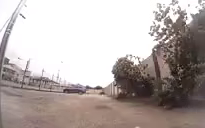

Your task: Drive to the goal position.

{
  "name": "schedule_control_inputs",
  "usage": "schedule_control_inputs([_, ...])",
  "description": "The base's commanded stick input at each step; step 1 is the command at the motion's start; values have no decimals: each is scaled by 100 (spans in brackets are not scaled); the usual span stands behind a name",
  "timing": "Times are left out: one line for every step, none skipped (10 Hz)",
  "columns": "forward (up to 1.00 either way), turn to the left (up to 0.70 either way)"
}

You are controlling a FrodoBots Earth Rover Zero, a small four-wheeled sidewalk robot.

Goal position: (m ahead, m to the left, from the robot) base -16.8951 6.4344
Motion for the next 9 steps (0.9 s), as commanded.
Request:
schedule_control_inputs([84, 3])
schedule_control_inputs([84, 3])
schedule_control_inputs([84, 3])
schedule_control_inputs([84, 3])
schedule_control_inputs([84, 3])
schedule_control_inputs([84, 3])
schedule_control_inputs([49, 2])
schedule_control_inputs([49, 2])
schedule_control_inputs([49, 2])
